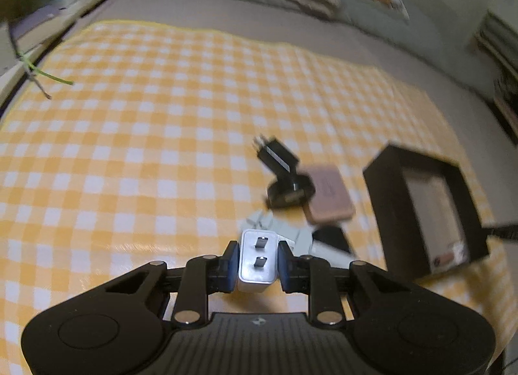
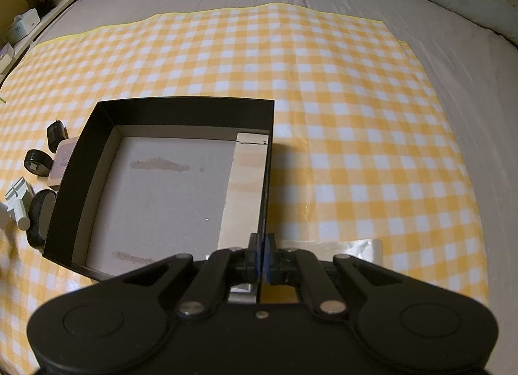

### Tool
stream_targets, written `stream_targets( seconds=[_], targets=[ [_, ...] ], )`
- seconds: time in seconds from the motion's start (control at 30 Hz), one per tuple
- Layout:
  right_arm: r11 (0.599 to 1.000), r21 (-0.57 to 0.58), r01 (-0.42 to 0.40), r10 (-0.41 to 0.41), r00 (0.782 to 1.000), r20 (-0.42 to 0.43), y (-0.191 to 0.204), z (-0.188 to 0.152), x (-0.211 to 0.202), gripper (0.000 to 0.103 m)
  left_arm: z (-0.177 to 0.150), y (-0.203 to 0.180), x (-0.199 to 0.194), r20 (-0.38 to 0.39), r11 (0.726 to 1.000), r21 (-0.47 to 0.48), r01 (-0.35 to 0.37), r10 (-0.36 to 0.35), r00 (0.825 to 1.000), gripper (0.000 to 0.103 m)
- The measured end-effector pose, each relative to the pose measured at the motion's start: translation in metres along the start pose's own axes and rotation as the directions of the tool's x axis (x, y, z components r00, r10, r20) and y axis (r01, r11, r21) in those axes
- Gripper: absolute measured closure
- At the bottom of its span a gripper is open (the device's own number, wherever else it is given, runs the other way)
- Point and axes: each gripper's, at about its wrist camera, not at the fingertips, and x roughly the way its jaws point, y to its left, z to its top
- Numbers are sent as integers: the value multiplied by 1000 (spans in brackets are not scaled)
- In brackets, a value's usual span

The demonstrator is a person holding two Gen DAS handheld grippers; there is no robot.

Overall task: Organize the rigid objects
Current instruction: 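Carry the white plug with the left gripper into the black box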

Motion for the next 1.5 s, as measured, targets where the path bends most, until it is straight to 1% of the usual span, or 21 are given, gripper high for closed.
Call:
stream_targets(
  seconds=[0.1,0.23,0.33,0.5,0.67,0.73,0.83,1.03,1.17,1.23,1.33,1.5],
  targets=[
    [1000,1,0,0,1000,0,-1,-1,-1,100,8,-3,-13,54,999,-32,12,-10,998,77],
    [1000,1,-1,1,1000,0,-1,0,0,100,20,-17,-22,104,995,-65,71,-64,992,77],
    [1000,1,-2,2,1000,0,-1,0,-1,100,29,-42,-20,129,991,-68,119,-110,986,77],
    [1000,-1,-6,6,1000,-1,-1,1,0,100,41,-91,-4,121,982,-33,188,-183,976,77],
    [1000,-1,-8,8,1000,-1,-1,0,1,100,48,-136,23,92,977,16,212,-213,973,77],
    [1000,2,-11,11,1000,0,-1,-1,0,100,51,-151,34,79,978,38,203,-205,975,77],
    [1000,5,-18,18,1000,1,-1,0,1,100,52,-170,56,58,984,84,157,-162,985,77],
    [1000,8,-29,29,1000,2,-3,0,0,99,54,-185,89,22,991,98,96,-99,995,77],
    [999,8,-41,41,999,4,-5,0,-1,99,56,-198,104,41,989,146,20,-26,999,77],
    [999,3,-44,44,999,5,-4,0,-2,99,56,-201,109,51,987,160,-6,-3,999,77],
    [999,3,-48,48,999,6,-6,0,-1,99,56,-204,116,54,985,169,-31,22,998,77],
    [999,3,-49,49,999,7,-6,0,-1,99,55,-207,126,57,983,176,-52,43,997,76]
  ],
)
